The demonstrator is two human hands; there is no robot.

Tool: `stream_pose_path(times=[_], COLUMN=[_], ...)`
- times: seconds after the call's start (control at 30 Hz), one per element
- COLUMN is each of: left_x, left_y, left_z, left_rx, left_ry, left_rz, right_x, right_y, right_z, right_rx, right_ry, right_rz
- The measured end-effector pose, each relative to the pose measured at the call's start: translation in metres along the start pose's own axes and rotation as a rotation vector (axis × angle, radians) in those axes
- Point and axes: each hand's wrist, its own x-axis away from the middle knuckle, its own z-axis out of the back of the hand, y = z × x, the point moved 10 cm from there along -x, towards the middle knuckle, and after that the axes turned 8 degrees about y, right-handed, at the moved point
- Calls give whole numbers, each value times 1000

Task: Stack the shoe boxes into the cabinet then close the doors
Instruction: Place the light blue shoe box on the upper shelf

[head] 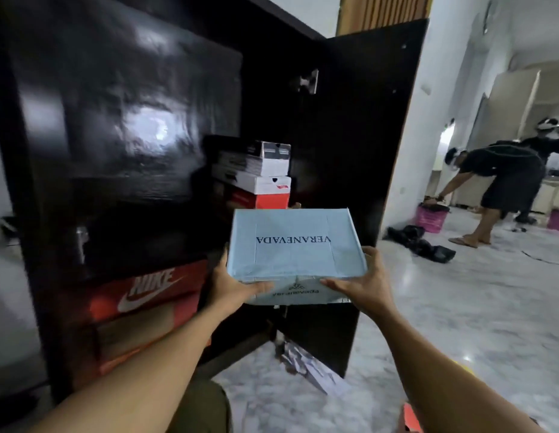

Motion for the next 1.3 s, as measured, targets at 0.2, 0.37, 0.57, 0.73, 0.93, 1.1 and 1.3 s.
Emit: stream_pose_path(times=[0.2, 0.37, 0.57, 0.73, 0.93, 1.1, 1.3], left_x=[-18, -19, -31, -51, -64, -74, -88], left_y=[13, -3, -21, -22, -14, -33, -50], left_z=[98, 155, 197, 210, 192, 192, 187], left_rx=[-96, -106, -210, -470, -855, -1146, -1299], left_ry=[283, 518, 711, 819, 962, 885, 750], left_rz=[-34, 21, 39, -46, -218, -197, -196], right_x=[-22, -30, -43, -55, -68, -67, -70], right_y=[-33, -56, -64, -55, -60, -63, -68], right_z=[-95, -181, -267, -321, -362, -399, -414], right_rx=[-281, -377, -485, -513, -538, -575, -507], right_ry=[-129, -245, -350, -375, -299, -332, -293], right_rz=[-6, 15, 4, -14, 21, 3, 3])
